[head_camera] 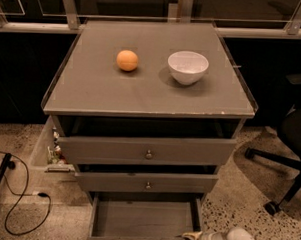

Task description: Open bottom drawer

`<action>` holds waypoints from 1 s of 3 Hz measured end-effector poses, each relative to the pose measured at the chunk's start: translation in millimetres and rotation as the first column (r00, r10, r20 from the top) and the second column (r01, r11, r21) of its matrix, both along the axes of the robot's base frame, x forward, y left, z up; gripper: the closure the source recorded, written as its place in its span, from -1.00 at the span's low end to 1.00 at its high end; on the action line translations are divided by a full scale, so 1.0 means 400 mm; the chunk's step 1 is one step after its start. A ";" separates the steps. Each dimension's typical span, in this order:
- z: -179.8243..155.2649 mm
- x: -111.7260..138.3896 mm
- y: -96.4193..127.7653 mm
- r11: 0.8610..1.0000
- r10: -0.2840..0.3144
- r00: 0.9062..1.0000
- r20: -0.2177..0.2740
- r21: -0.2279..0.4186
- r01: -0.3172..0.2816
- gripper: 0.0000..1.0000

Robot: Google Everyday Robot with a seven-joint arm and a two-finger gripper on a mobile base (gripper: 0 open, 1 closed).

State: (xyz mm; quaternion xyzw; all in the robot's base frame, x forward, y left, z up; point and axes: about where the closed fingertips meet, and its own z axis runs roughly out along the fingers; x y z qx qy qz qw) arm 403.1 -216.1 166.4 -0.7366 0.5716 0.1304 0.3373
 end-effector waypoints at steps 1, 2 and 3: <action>0.000 0.000 0.000 1.000 0.000 1.000 0.000 0.000 0.000 -0.77; 0.000 0.000 0.000 1.000 0.000 1.000 0.000 0.000 0.000 -1.00; 0.000 0.000 0.000 1.000 0.000 1.000 0.000 0.000 0.000 -1.00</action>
Offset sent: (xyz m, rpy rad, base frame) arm 0.0000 0.0000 0.0000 0.0000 0.0000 0.0000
